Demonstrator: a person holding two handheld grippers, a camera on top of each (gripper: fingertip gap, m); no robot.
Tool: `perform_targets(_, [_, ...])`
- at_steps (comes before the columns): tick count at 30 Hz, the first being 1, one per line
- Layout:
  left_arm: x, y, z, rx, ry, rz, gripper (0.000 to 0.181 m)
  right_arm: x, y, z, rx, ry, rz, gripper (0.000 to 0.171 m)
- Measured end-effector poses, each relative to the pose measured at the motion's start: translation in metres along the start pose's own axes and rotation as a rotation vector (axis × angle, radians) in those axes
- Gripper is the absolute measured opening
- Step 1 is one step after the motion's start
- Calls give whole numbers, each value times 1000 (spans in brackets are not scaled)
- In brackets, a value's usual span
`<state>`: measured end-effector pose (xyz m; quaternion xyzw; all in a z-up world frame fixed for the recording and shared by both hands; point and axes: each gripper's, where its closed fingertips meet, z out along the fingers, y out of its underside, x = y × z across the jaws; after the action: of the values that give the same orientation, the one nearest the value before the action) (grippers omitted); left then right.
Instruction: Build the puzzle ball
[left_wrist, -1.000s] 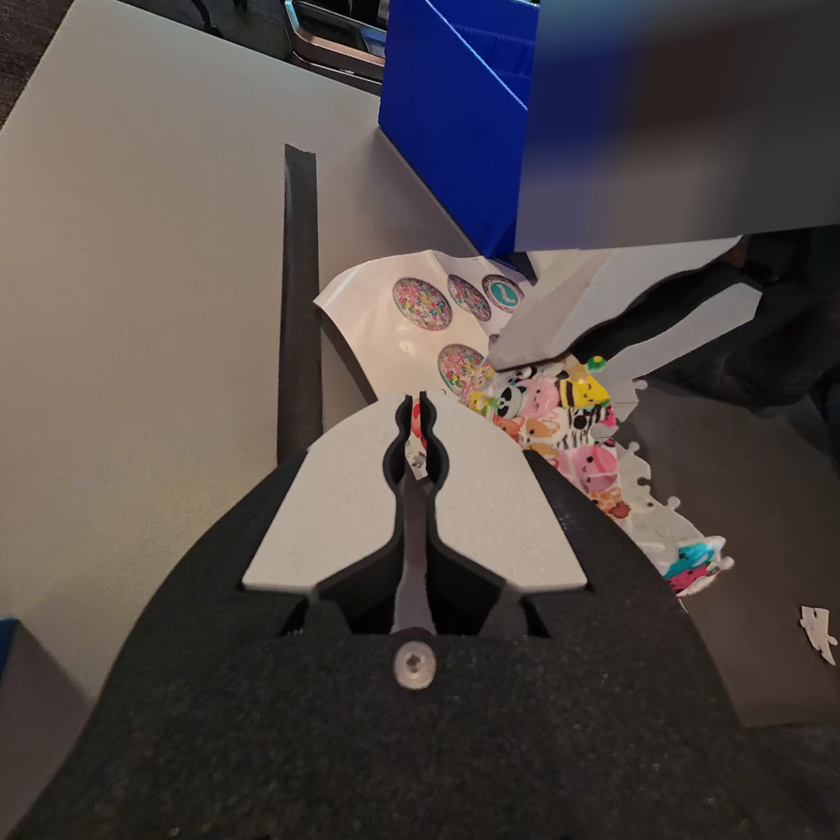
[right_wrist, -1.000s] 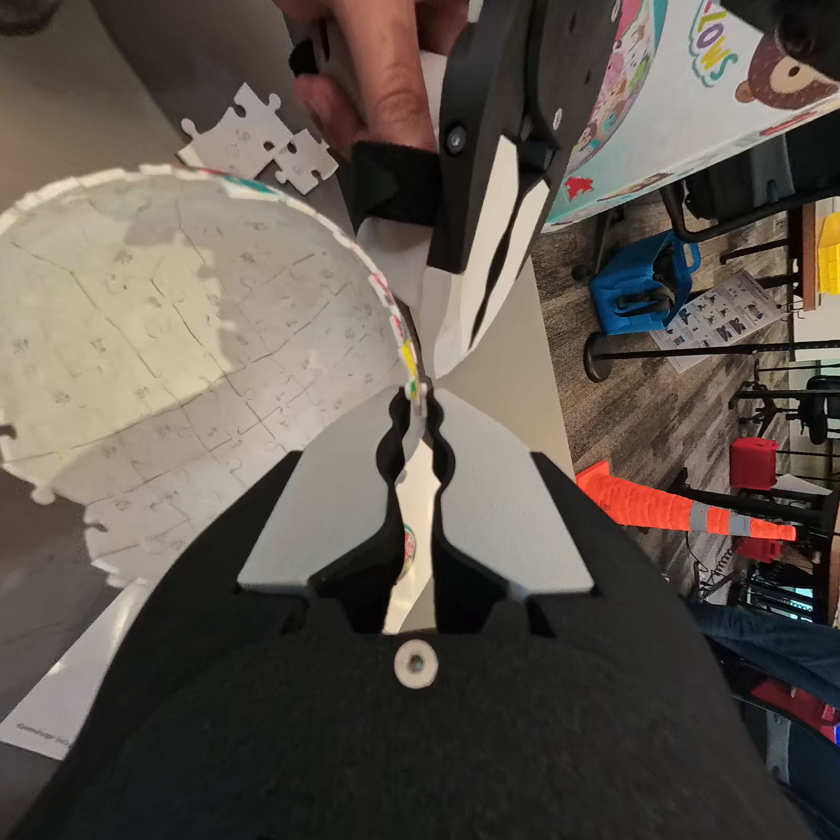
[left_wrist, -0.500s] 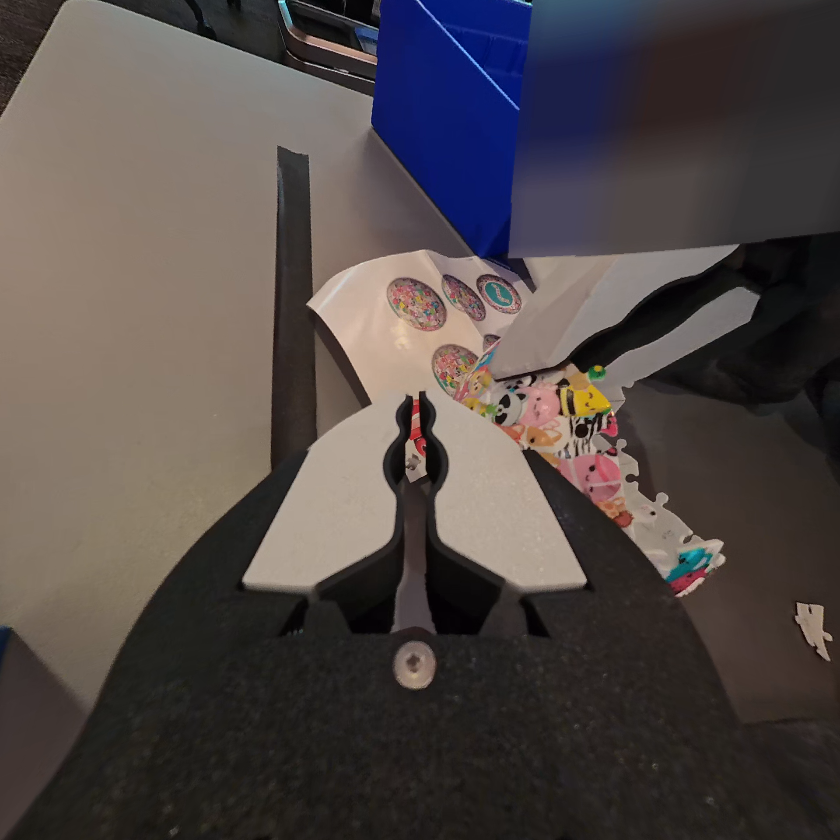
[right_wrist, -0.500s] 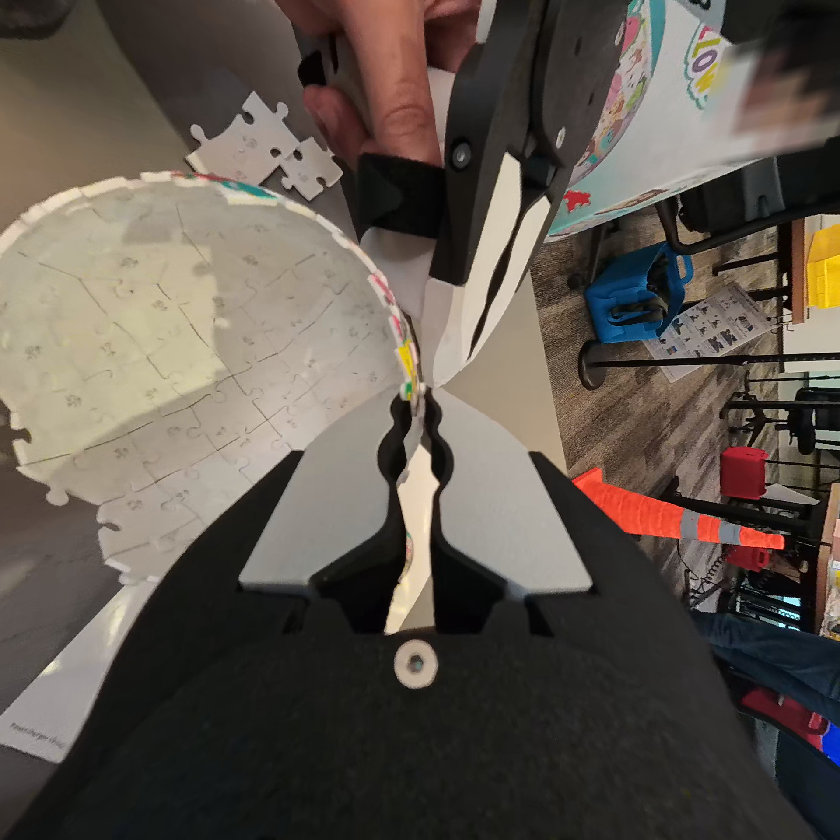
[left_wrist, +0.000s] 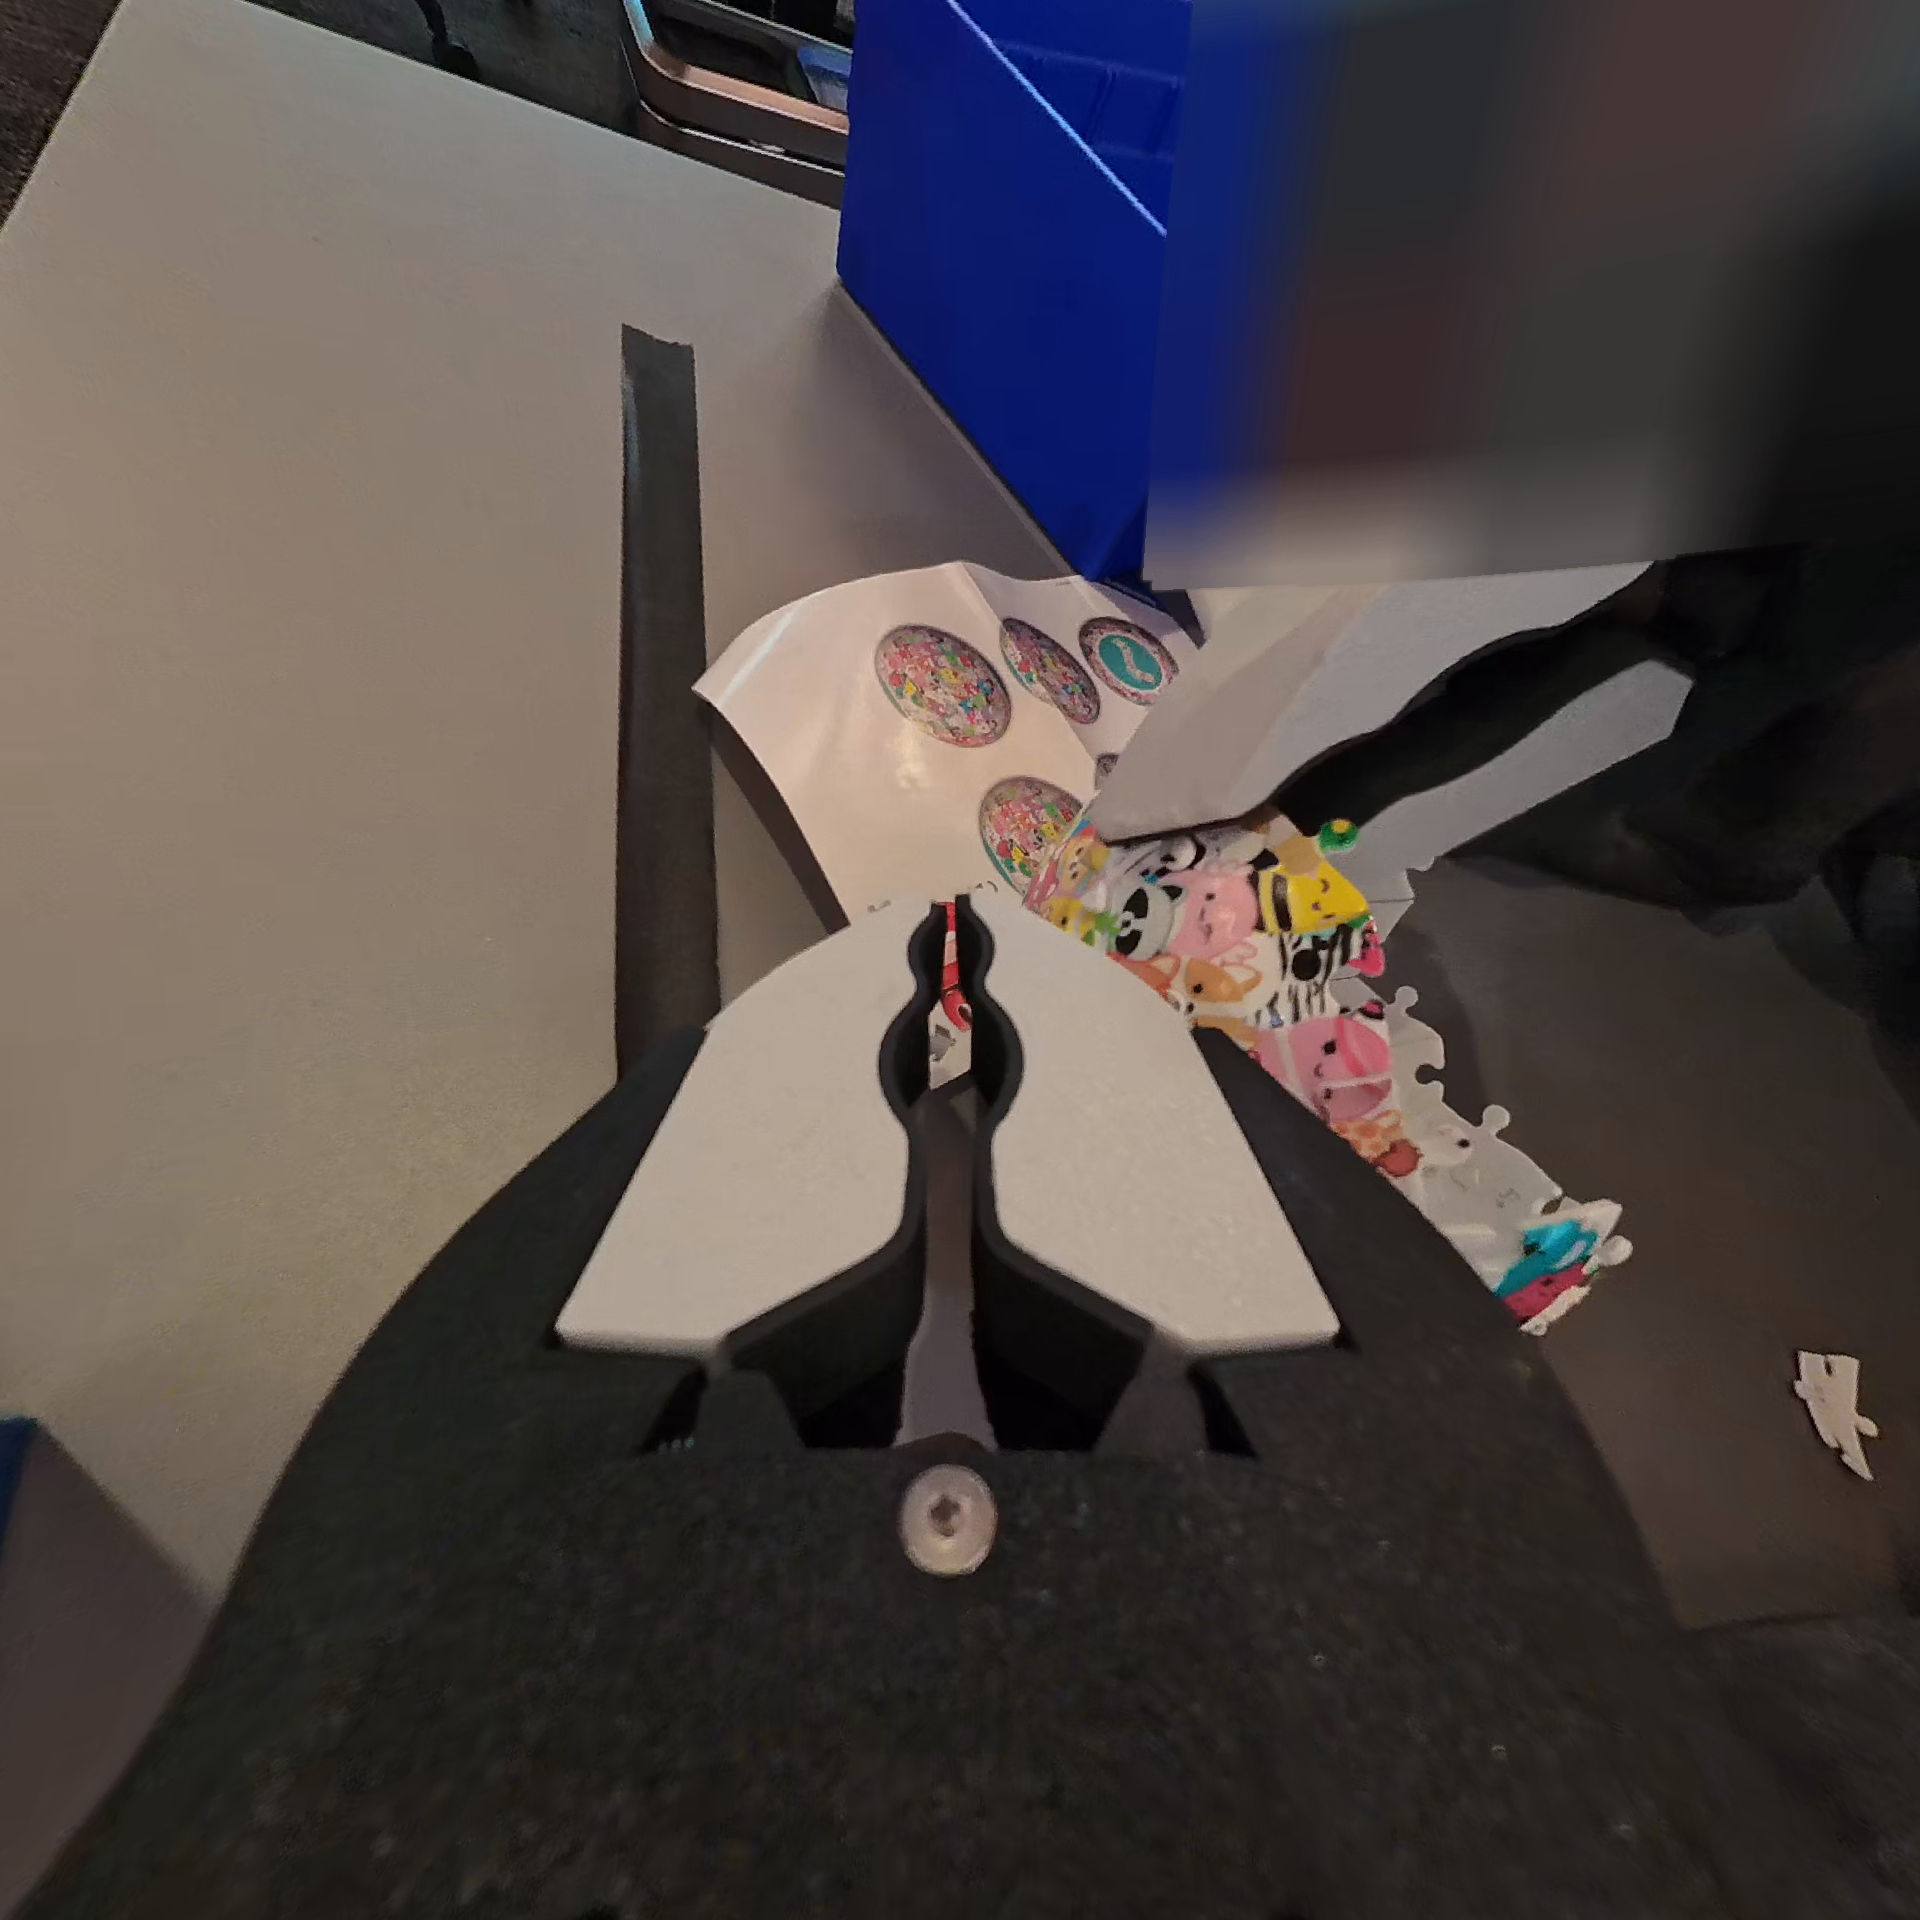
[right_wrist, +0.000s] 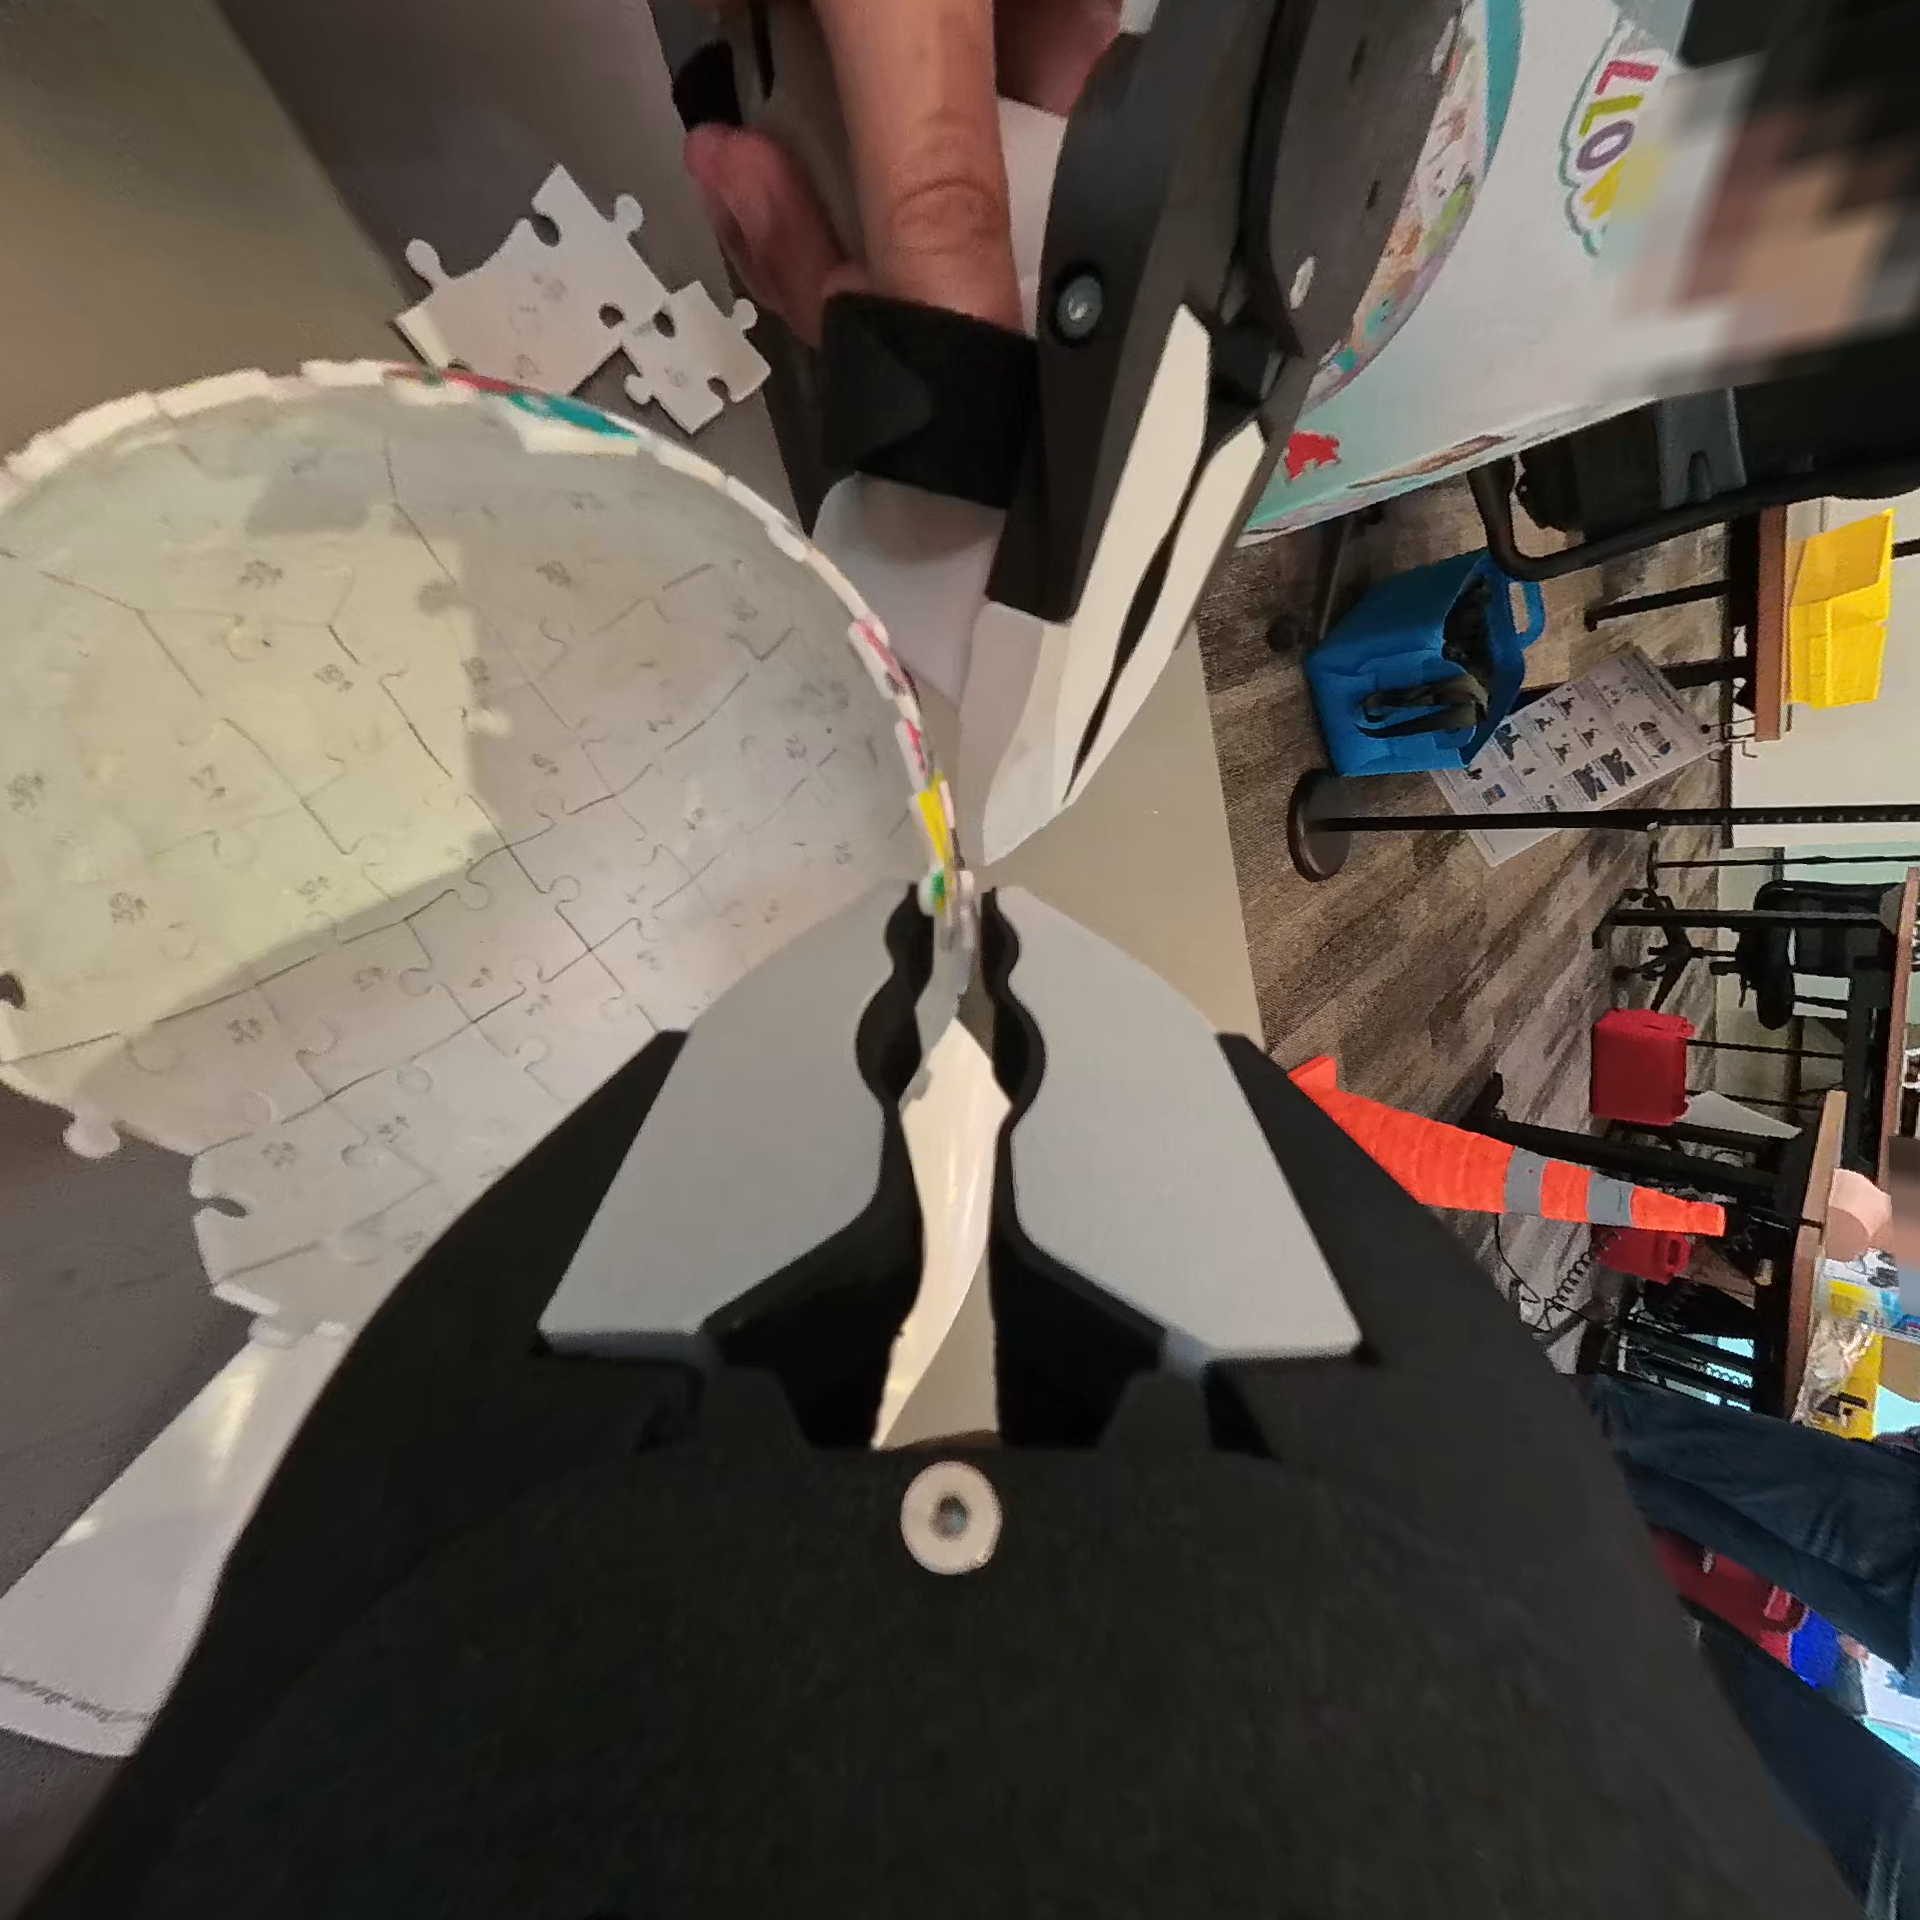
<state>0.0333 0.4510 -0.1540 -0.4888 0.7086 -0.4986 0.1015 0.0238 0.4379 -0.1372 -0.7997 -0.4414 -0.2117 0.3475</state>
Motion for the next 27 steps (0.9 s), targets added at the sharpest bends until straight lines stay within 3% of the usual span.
perform_targets(19, [0,0,-1,-1,-4,3,1,-1,-2,-3,30,-63,43,4])
perform_targets(27, [-1,0,0,0,-8,3,2,4,-3,-7,13,43,-63,11])
